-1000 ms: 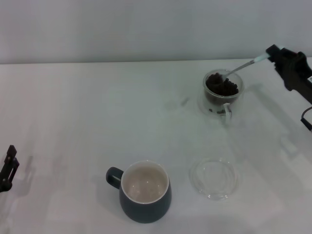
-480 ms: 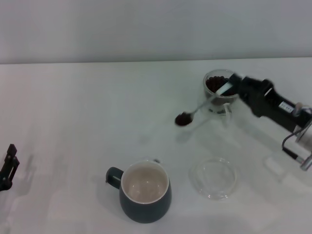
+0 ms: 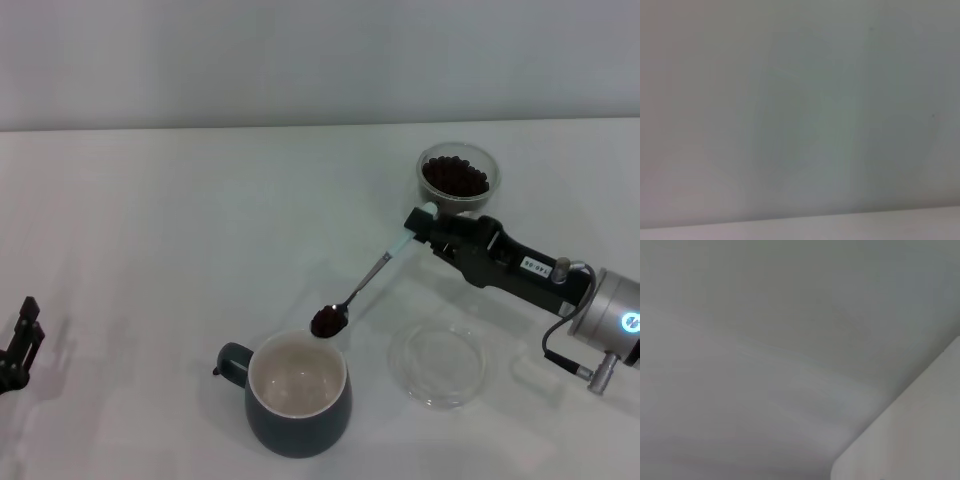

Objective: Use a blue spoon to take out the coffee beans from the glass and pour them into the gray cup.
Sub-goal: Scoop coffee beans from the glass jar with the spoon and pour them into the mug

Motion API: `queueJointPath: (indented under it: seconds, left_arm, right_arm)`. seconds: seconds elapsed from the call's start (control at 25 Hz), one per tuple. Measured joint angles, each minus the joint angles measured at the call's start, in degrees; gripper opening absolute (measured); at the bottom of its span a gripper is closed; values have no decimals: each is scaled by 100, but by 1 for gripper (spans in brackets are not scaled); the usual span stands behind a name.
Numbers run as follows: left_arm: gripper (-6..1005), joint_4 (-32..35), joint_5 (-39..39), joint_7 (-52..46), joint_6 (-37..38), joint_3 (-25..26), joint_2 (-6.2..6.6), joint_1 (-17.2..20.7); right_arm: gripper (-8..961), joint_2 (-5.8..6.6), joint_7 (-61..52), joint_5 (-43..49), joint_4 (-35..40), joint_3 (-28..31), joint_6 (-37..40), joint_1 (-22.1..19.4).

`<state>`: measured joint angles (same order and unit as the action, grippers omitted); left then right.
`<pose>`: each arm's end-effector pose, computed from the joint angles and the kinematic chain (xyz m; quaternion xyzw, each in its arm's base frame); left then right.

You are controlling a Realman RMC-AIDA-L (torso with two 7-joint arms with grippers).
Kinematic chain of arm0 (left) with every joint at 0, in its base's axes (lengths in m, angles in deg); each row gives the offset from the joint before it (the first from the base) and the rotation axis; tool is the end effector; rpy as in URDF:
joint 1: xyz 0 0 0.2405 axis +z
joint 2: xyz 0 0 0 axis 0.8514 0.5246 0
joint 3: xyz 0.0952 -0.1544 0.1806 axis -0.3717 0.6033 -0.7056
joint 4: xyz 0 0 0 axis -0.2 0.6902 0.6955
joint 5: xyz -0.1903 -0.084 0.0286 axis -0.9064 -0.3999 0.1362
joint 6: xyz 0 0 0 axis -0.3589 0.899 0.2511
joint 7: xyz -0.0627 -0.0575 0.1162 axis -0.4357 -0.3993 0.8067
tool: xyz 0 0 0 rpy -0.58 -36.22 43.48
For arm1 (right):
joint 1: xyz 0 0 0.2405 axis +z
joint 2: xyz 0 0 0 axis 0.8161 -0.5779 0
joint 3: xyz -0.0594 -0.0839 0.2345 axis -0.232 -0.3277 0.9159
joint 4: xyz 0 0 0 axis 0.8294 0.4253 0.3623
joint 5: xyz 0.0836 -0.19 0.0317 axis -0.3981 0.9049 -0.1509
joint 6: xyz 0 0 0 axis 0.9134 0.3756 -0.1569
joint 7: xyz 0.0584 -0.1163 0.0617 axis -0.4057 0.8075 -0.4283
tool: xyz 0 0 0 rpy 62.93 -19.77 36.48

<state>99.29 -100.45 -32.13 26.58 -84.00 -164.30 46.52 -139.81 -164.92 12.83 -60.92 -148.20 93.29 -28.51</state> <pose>-0.3692 0.2313 -0.0376 -0.7186 -0.2585 -0.2564 0.5925 0.2901 0.3080 -0.0437 -0.6216 0.6346 0.4551 0.0619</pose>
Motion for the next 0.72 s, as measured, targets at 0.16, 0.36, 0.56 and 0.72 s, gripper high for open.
queueJointPath:
  seconds: [0.16,0.36,0.56,0.72]
  left_arm:
    - [655,0,21,2,-11,0,0,-8]
    - [655,0,24,4,-15,0,0,-11]
    - [654,0,24,4,-15,0,0,-11]
    - [654,0,20,4,-15,0,0,-11]
  right_arm:
    - [146,-6,-2,-21,93,-200,42,-4]
    - [145,-6,88,-38,377,-569,-10,-5]
    - [145,-6,621,-23,564,-624,-39,-7]
    - [146,-5,1297,-6,643,-664,-61,-8]
